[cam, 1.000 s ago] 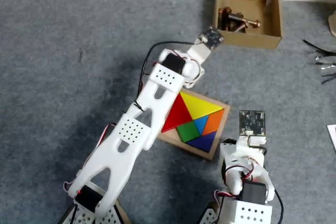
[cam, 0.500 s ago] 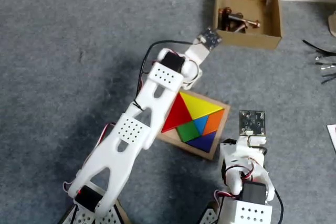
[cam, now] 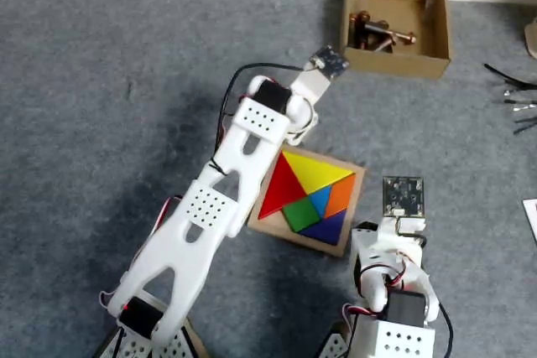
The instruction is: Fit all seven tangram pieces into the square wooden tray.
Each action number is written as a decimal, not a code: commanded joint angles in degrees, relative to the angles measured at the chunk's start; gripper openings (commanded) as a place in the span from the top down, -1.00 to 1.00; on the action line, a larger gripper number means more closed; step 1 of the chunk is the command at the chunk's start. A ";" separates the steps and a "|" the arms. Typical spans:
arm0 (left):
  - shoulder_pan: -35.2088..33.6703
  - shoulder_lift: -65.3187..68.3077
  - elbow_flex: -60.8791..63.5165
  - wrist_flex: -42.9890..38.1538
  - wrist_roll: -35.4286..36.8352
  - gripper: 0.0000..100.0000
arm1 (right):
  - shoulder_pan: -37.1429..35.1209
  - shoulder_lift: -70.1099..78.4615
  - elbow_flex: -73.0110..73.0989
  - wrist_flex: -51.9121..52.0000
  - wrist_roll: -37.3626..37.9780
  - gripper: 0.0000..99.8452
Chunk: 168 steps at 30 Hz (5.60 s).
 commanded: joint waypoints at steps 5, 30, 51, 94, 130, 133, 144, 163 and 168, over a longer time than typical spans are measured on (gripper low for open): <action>-2.15 -1.45 0.04 4.92 -0.09 0.64 | 0.66 -0.57 5.93 0.22 0.62 0.98; -9.63 -6.11 0.13 8.70 0.18 0.99 | 0.66 -0.57 5.93 0.13 0.62 0.98; -9.89 -6.29 0.13 8.88 0.00 0.99 | 0.66 -0.66 5.93 0.04 0.62 0.98; -4.53 -25.01 0.66 9.23 0.09 0.99 | 0.66 -0.66 6.02 -0.04 0.62 0.98; -4.35 -52.88 52.44 9.05 -44.04 0.73 | 0.66 -0.66 6.02 -0.04 0.62 0.98; -4.26 -52.79 52.79 9.14 -50.90 0.72 | 0.66 -0.66 6.02 -0.04 0.62 0.98; -4.18 -52.88 62.90 -1.93 -55.30 0.73 | 0.66 -0.66 6.02 -0.04 0.62 0.98; -2.42 -52.79 65.27 -8.18 -46.51 0.72 | 0.66 -0.66 6.02 -0.04 0.62 0.98; -2.51 -52.79 71.43 -14.33 -46.42 0.72 | 0.66 -0.66 6.02 -0.04 0.62 0.98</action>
